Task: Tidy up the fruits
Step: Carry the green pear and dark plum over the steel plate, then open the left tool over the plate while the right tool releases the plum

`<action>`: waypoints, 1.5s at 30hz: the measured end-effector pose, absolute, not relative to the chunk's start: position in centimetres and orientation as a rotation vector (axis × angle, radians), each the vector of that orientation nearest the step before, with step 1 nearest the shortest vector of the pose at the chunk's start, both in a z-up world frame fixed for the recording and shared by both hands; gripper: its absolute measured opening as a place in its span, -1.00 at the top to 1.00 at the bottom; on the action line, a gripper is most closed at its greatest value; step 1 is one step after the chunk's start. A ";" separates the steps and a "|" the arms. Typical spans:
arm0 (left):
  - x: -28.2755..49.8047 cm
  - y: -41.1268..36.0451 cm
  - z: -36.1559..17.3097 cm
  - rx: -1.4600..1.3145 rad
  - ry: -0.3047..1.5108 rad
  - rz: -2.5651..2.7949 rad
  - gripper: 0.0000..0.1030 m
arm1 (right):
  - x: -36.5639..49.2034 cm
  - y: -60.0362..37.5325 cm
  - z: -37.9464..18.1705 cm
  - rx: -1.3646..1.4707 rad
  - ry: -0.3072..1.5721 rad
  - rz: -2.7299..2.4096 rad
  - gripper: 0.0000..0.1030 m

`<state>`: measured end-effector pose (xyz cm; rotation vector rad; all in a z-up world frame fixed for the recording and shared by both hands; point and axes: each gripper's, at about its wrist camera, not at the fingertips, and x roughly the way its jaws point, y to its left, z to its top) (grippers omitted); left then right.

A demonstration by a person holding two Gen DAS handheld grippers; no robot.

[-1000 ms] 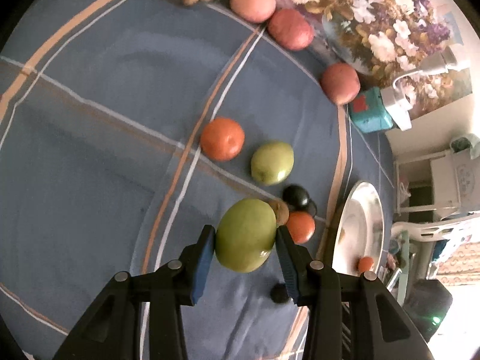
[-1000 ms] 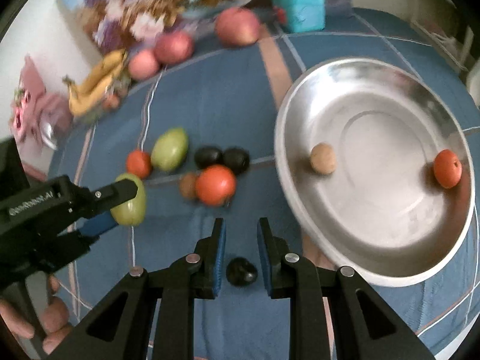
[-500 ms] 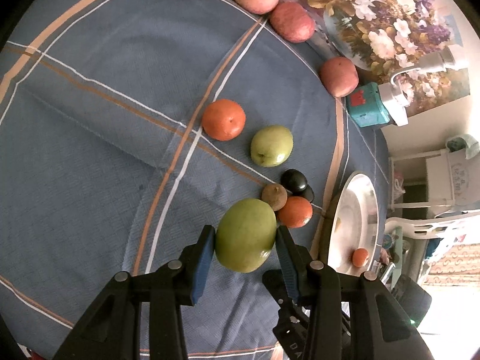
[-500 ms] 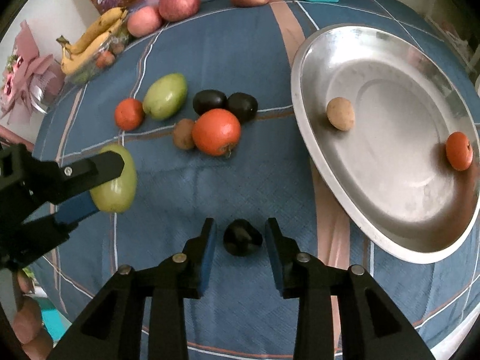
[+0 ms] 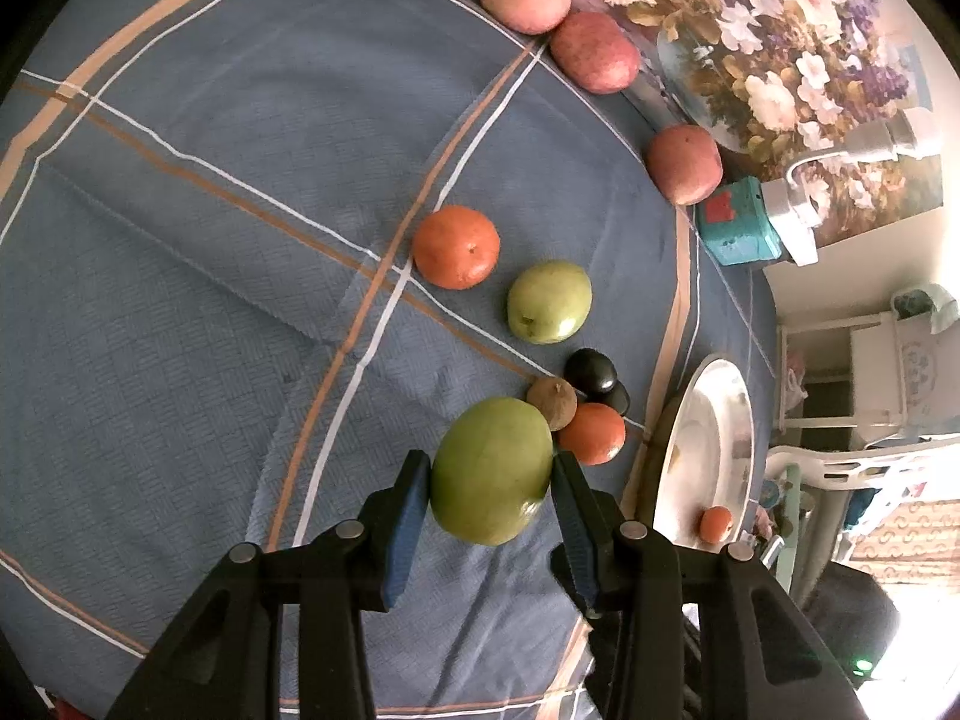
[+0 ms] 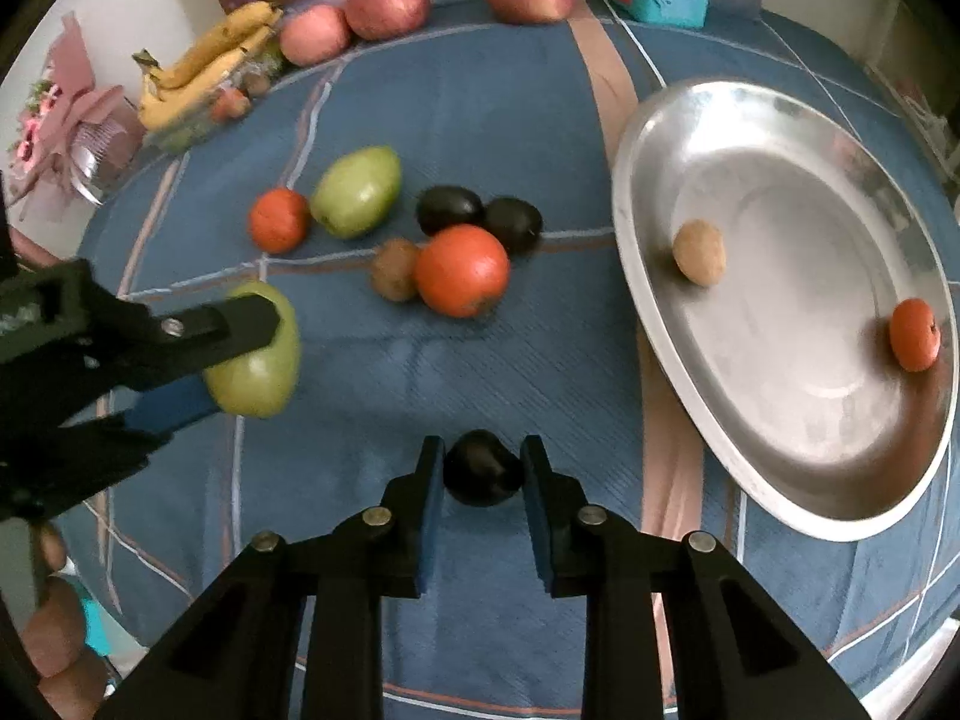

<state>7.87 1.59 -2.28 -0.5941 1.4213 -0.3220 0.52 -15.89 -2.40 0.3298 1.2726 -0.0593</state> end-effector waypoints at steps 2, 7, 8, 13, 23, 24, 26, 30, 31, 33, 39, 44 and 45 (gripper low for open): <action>8.0 1.7 -2.1 -0.593 1.414 -0.323 0.14 | 0.5 -16.0 -1.5 0.346 1.236 -0.049 0.49; 8.0 1.2 -2.1 -0.588 1.414 -0.328 0.14 | 0.2 -16.4 -0.2 0.351 1.186 -0.062 0.49; 8.0 1.1 -2.1 -0.587 1.415 -0.328 0.14 | 0.1 -16.6 -0.1 0.360 1.178 -0.067 0.49; 7.9 0.4 -1.7 -0.571 1.400 -0.336 0.15 | -1.0 -19.3 0.7 0.397 1.143 -0.124 0.49; 6.7 -6.2 0.1 -0.507 1.352 -0.541 0.15 | -4.4 -28.3 0.8 0.476 1.073 -0.488 0.49; 6.6 -7.1 0.3 -0.499 1.349 -0.574 0.15 | -4.7 -29.0 0.7 0.498 1.071 -0.501 0.49; 6.2 -9.0 0.6 -0.465 1.335 -0.621 0.14 | -5.1 -29.8 0.4 0.520 1.067 -0.520 0.49; 5.8 -11.8 0.1 -0.399 1.344 -0.660 0.14 | -5.7 -30.8 0.1 0.541 1.066 -0.528 0.48; 5.9 -12.3 -0.3 -0.408 1.359 -0.668 0.14 | -6.0 -31.0 0.1 0.543 1.069 -0.526 0.48; 5.9 -13.0 -1.0 -0.417 1.385 -0.684 0.14 | -6.2 -31.2 -0.3 0.552 1.080 -0.524 0.48; 5.5 -14.1 -1.1 -0.386 1.387 -0.697 0.13 | -5.4 -31.2 -1.6 0.562 1.115 -0.514 0.48; 5.4 -14.0 -0.6 -0.401 1.373 -0.717 0.07 | -5.3 -31.3 -1.7 0.567 1.110 -0.510 0.48; 5.4 -13.9 -0.5 -0.398 1.368 -0.720 0.05 | -5.3 -31.3 -1.7 0.568 1.111 -0.509 0.48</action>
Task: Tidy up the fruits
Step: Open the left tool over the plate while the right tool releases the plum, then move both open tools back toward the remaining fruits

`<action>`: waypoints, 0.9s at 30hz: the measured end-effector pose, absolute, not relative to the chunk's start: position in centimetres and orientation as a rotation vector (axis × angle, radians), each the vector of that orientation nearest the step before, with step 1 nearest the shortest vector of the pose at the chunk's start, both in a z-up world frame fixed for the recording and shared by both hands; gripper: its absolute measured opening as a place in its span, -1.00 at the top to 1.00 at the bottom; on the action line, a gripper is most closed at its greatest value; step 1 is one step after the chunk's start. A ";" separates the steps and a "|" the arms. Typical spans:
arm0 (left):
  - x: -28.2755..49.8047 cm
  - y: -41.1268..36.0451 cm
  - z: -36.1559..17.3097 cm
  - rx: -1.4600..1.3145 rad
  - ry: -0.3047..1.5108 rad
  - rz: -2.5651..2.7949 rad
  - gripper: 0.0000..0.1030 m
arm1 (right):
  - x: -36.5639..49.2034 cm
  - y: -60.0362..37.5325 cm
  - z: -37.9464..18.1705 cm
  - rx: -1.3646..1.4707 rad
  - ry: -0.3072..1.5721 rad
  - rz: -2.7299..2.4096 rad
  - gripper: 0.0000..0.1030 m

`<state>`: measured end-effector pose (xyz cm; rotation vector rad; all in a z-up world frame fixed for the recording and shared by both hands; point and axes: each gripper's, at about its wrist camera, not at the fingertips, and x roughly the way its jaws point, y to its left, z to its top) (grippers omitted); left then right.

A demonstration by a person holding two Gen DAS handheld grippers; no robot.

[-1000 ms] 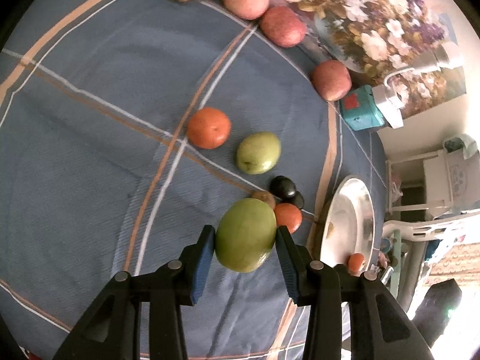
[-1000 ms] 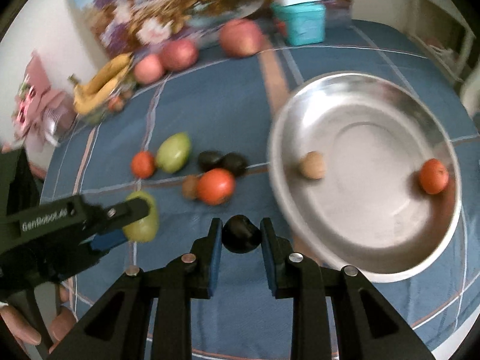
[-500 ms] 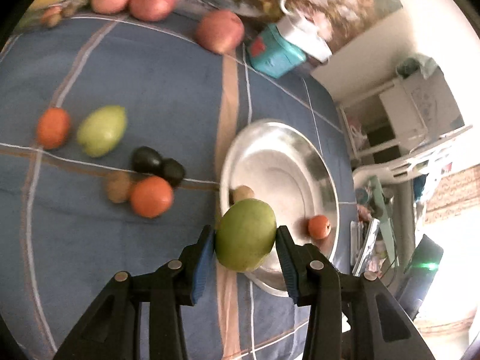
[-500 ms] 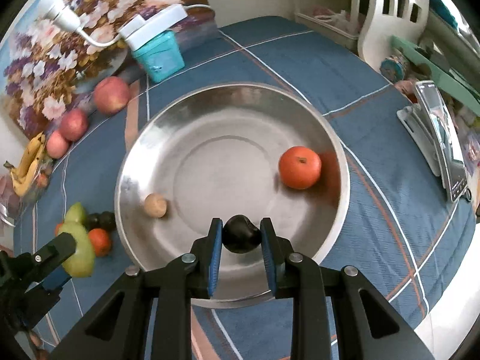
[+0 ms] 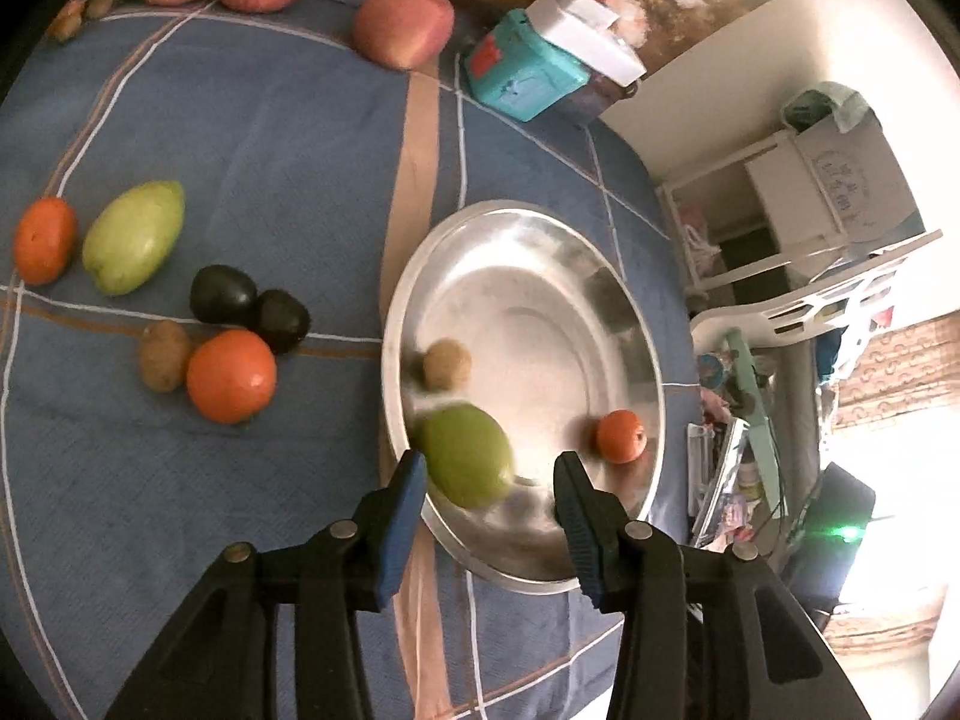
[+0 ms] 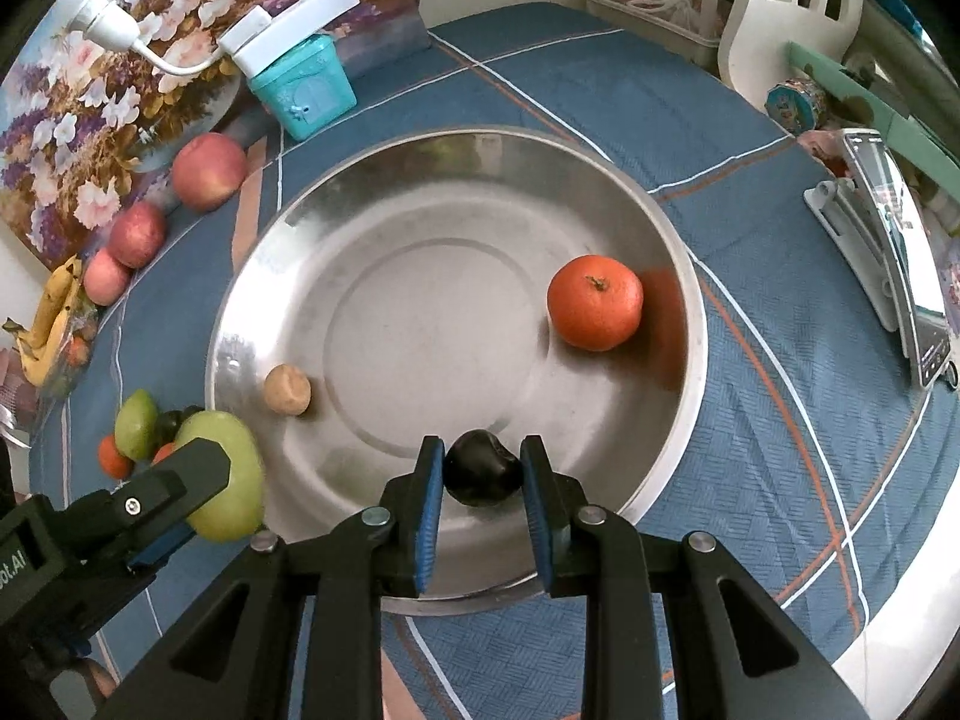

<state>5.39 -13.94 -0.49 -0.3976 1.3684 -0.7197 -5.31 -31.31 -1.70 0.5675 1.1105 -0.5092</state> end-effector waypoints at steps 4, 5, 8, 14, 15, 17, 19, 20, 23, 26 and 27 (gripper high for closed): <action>5.6 -13.5 0.1 -0.379 1.357 -0.707 -0.01 | -5.4 -31.3 -1.6 0.563 1.107 -0.515 0.36; 5.7 -13.3 0.2 -0.374 1.354 -0.695 -0.07 | -5.3 -31.3 -1.4 0.563 1.101 -0.517 0.31; 6.1 -12.1 0.5 -0.327 1.335 -0.610 -0.37 | -5.4 -31.4 -1.1 0.550 1.086 -0.540 -0.06; 7.1 -9.5 0.3 -0.164 1.275 -0.376 -1.00 | -5.3 -31.0 -0.8 0.515 1.070 -0.556 -0.49; 7.2 -9.1 0.4 -0.130 1.256 -0.341 -1.00 | -5.2 -31.0 -0.8 0.504 1.065 -0.560 -0.51; 7.5 -8.5 0.7 -0.052 1.213 -0.276 -1.00 | -5.0 -30.6 -0.5 0.475 1.047 -0.562 -0.69; 7.7 -7.8 1.0 -0.008 1.178 -0.236 -1.00 | -4.8 -30.2 -0.1 0.450 1.025 -0.552 -0.84; 7.9 -7.5 1.2 0.011 1.162 -0.218 -1.00 | -4.6 -29.9 0.1 0.437 1.013 -0.543 -0.85; 8.5 -6.5 1.6 0.053 1.125 -0.176 -1.00 | -3.9 -28.6 0.8 0.390 0.976 -0.508 -0.85; 9.3 -5.3 2.1 0.090 1.105 -0.144 -1.00 | -3.1 -26.5 1.3 0.338 0.951 -0.451 -0.86; 9.7 -4.7 2.3 0.100 1.097 -0.120 -1.00 | -2.8 -26.0 1.4 0.325 0.945 -0.434 -0.86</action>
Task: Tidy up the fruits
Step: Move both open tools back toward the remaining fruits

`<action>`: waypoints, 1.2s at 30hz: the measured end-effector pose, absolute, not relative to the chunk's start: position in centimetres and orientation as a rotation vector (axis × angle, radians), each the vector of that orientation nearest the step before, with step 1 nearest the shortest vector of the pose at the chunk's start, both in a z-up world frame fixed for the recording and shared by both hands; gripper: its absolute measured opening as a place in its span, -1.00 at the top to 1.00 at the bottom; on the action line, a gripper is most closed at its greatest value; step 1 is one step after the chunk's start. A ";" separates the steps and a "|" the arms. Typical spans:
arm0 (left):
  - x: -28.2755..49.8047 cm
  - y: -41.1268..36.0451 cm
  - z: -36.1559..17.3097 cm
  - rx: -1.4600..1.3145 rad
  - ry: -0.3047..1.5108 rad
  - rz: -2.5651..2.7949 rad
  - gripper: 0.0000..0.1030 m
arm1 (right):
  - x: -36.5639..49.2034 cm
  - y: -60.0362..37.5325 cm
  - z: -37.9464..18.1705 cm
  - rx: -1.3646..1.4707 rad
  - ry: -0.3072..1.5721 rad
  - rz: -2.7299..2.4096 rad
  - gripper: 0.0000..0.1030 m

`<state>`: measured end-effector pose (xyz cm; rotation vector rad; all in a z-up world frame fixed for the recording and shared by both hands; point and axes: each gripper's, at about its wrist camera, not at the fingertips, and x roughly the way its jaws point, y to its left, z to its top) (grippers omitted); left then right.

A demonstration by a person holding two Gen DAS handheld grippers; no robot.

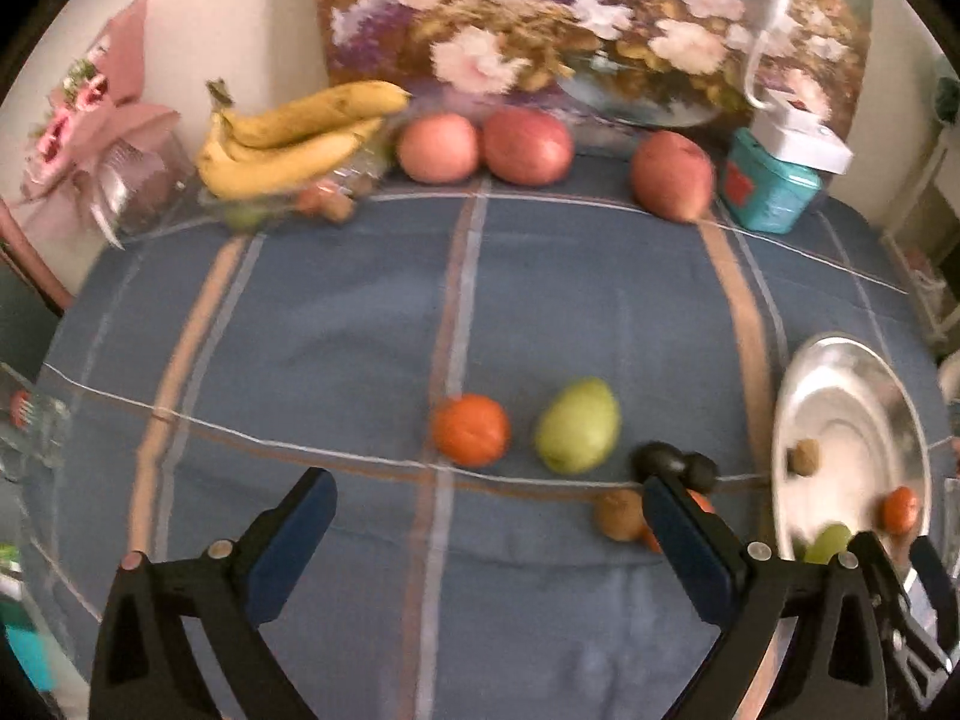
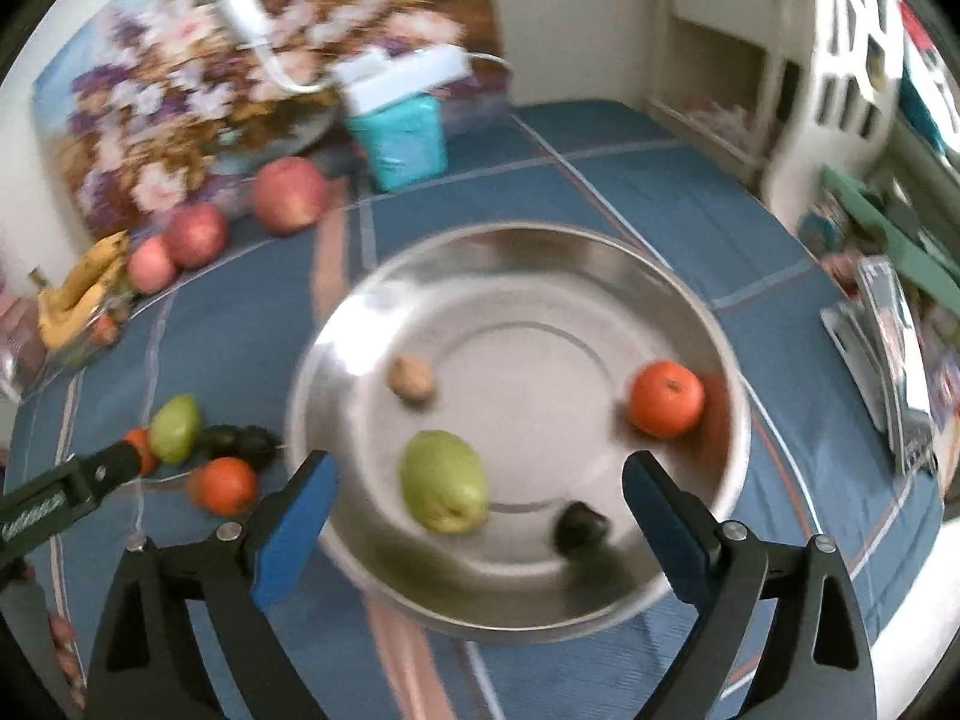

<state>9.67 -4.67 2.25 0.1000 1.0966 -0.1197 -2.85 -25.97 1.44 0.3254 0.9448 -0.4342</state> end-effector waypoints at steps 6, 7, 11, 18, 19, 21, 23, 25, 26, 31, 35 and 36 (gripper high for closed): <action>10.8 -0.1 2.8 0.095 1.083 0.133 -1.00 | -1.3 -21.9 1.5 0.280 0.930 -0.306 -0.86; 11.0 0.7 2.8 0.097 1.089 0.174 -1.00 | -0.9 -21.2 1.4 0.283 0.931 -0.284 -0.86; 12.0 3.3 2.4 0.065 1.112 0.214 -1.00 | 0.2 -19.2 1.2 0.309 0.943 -0.193 -0.86; 12.5 5.2 3.0 -0.025 1.072 0.138 -1.00 | 1.7 -16.7 1.3 0.335 0.951 -0.117 -0.86; 12.6 5.1 3.1 -0.045 1.057 0.104 -1.00 | 1.9 -16.6 1.2 0.345 0.952 -0.110 -0.86; 12.8 4.6 2.9 -0.061 1.046 0.060 -1.00 | 2.3 -16.4 1.0 0.363 0.953 -0.108 -0.86; 13.1 3.9 2.5 -0.065 1.024 0.016 -1.00 | 2.7 -16.2 0.8 0.361 0.957 -0.117 -0.86; 13.3 3.2 1.8 -0.087 1.012 -0.026 -1.00 | 3.2 -16.1 0.5 0.346 0.969 -0.132 -0.86; 13.5 3.0 1.2 -0.097 1.022 -0.042 -1.00 | 3.4 -16.1 0.3 0.341 0.977 -0.138 -0.86; 14.7 2.2 -1.5 -0.160 1.095 -0.112 -1.00 | 4.2 -16.3 -1.4 0.357 1.020 -0.149 -0.44; 14.9 0.7 -2.6 -0.146 1.121 -0.166 -1.00 | 4.6 -16.9 -3.1 0.396 1.059 -0.161 -0.34; 14.8 0.5 -2.8 -0.144 1.124 -0.166 -1.00 | 4.6 -17.2 -3.6 0.413 1.068 -0.166 -0.33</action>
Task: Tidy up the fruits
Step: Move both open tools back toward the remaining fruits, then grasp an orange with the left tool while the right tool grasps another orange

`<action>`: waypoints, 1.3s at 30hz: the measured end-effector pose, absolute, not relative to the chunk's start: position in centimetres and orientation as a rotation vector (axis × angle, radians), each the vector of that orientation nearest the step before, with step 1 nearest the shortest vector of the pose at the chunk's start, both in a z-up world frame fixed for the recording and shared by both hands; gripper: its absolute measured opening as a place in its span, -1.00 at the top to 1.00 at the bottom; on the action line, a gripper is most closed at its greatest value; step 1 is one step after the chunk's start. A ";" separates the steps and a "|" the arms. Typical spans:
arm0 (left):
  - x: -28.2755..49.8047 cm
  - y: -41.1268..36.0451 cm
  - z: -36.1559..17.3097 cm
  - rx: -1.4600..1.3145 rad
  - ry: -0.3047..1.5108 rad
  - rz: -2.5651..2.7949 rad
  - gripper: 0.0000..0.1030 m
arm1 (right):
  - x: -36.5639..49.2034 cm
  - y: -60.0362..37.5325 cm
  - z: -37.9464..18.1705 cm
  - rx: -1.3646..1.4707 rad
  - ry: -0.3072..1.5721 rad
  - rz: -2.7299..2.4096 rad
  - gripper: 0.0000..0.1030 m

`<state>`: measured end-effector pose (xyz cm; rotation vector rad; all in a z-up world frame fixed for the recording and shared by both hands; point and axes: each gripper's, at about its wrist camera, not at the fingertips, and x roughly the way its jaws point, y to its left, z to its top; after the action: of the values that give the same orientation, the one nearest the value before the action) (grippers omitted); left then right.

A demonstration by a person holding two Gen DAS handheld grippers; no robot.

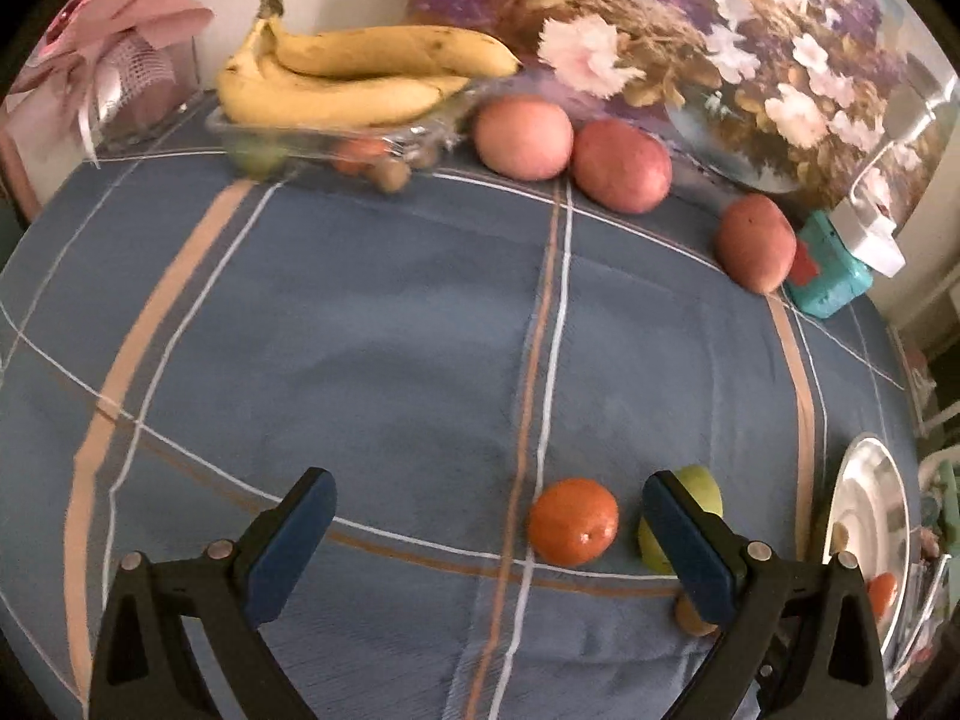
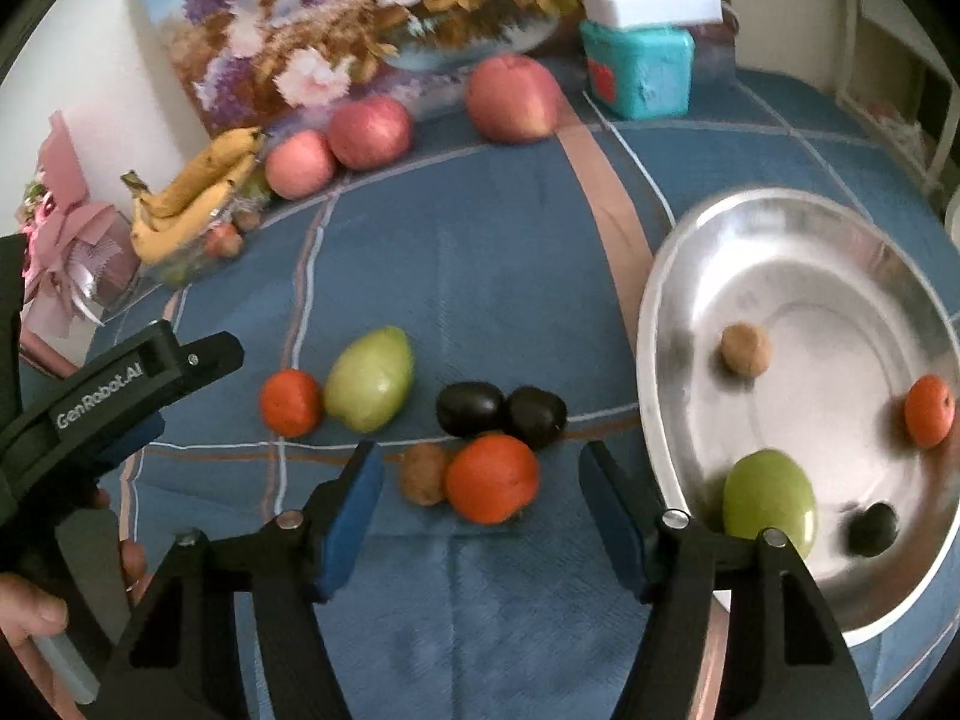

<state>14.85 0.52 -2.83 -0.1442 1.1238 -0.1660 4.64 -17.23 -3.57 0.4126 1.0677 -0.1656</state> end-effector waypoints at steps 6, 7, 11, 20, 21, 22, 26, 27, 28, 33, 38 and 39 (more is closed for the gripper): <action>14.8 -0.5 -4.3 -0.164 1.172 -0.195 -0.76 | 4.6 -18.3 -4.8 0.479 1.080 -0.173 -0.20; 14.9 -0.5 -4.5 -0.170 1.178 -0.194 -0.76 | 4.7 -18.2 -4.8 0.475 1.082 -0.171 -0.20; 15.1 -0.3 -4.8 -0.177 1.195 -0.185 -0.76 | 4.8 -17.9 -4.8 0.470 1.079 -0.161 -0.19; 14.8 -0.2 -4.6 -0.175 1.168 -0.202 -0.58 | 4.8 -17.7 -4.5 0.488 1.067 -0.145 0.20; 14.8 -0.3 -4.5 -0.186 1.171 -0.219 -0.44 | 4.8 -17.7 -4.4 0.486 1.068 -0.146 0.28; 14.5 -0.2 -4.4 -0.194 1.171 -0.232 -0.27 | 4.7 -17.7 -4.4 0.481 1.070 -0.149 0.28; 14.2 -1.2 -3.7 -0.186 1.164 -0.294 0.27 | 4.7 -17.7 -4.4 0.490 1.070 -0.146 0.29; 14.3 -1.5 -3.5 -0.176 1.163 -0.296 0.29 | 4.6 -17.8 -4.4 0.497 1.069 -0.146 0.29; 14.3 -1.7 -3.3 -0.163 1.165 -0.294 0.30 | 4.6 -17.8 -4.4 0.503 1.069 -0.146 0.29; 14.4 -1.0 -2.3 -0.226 1.163 -0.306 0.31 | 4.0 -18.4 -3.3 0.538 1.035 -0.137 0.29; 14.3 0.0 0.1 -0.259 1.104 -0.305 0.31 | 3.5 -19.1 -1.3 0.565 0.973 -0.130 0.29; 14.4 0.2 0.4 -0.267 1.098 -0.305 0.31 | 3.3 -19.2 -0.9 0.564 0.961 -0.131 0.29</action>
<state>14.38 0.24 0.36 -0.2673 1.0983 -0.3049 3.34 -19.16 -0.88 0.5645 0.9610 -0.1310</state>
